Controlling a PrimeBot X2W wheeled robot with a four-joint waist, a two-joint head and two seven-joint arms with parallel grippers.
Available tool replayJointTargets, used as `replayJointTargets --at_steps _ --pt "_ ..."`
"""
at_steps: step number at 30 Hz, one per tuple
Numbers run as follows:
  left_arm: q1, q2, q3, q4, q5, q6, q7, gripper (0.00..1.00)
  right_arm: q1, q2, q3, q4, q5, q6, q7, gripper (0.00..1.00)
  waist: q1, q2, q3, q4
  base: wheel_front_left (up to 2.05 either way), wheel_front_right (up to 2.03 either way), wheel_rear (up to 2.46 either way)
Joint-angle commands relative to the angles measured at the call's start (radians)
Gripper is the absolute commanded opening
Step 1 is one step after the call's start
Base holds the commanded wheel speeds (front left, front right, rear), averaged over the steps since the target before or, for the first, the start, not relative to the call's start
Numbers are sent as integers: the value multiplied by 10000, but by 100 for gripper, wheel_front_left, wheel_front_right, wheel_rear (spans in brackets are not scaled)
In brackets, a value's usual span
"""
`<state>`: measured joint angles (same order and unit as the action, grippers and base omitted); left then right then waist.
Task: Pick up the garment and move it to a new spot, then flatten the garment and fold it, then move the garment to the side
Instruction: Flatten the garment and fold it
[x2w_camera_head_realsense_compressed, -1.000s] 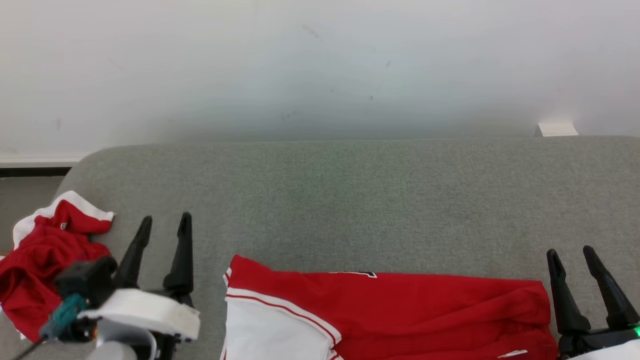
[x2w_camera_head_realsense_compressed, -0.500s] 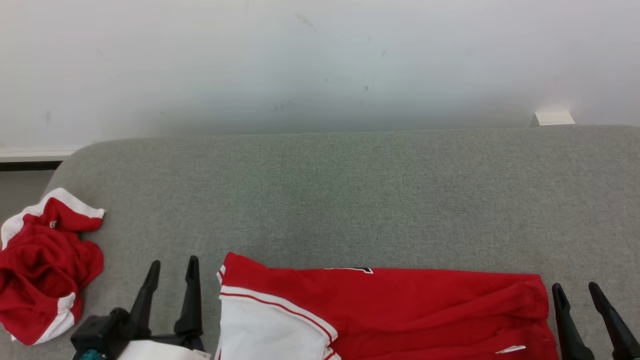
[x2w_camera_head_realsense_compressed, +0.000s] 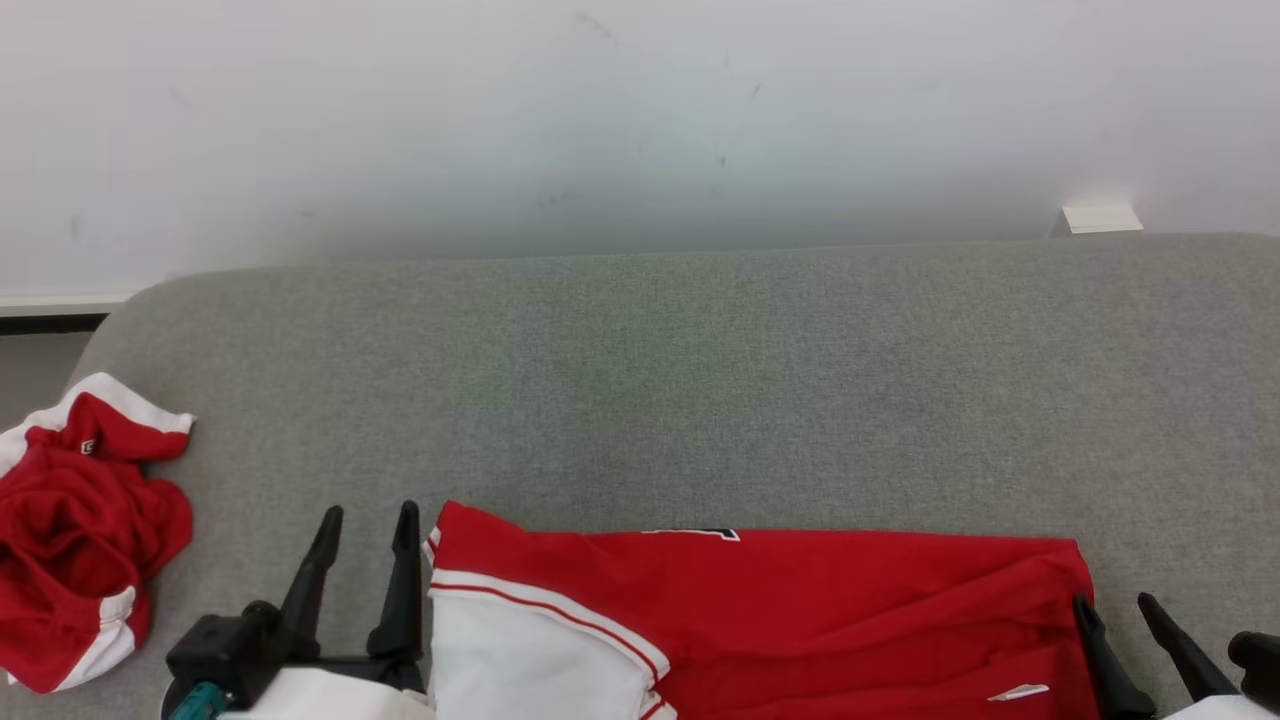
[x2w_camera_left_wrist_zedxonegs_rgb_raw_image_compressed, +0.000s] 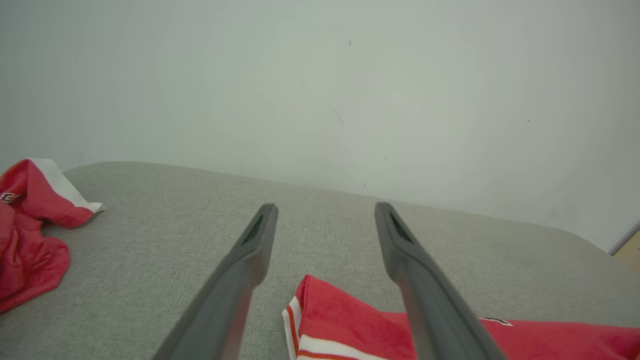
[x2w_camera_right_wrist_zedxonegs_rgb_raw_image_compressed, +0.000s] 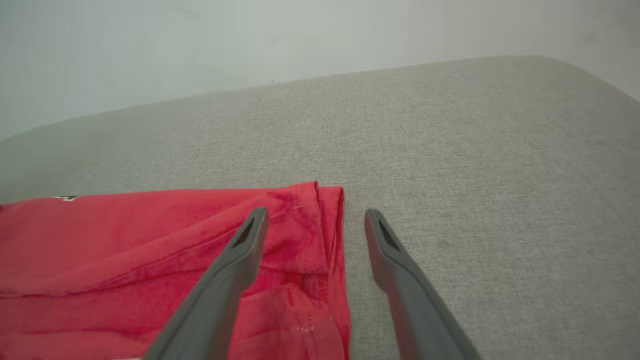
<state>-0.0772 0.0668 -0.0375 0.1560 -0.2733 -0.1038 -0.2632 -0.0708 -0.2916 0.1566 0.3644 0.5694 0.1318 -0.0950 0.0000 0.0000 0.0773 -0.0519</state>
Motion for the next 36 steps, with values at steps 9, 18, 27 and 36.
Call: replayJointTargets --at_steps 9,18,27,36 --pt "-171 -75 256 158 299 -172 -15 100 -767 107 521 1508 880 -22 610 100 0 0 192 138 0 0 0" --pt "-156 -109 442 316 318 -250 -15 100 -899 305 947 2469 1725 -22 1421 100 0 0 236 284 0 0 0" --pt "-282 -128 475 404 319 -269 -16 100 -1461 858 601 3038 2534 -23 1296 61 0 0 279 355 0 0 0" --pt "-204 -140 492 479 258 -272 -16 100 -1388 650 728 2919 3162 -12 1264 0 0 0 264 457 0 0 0"
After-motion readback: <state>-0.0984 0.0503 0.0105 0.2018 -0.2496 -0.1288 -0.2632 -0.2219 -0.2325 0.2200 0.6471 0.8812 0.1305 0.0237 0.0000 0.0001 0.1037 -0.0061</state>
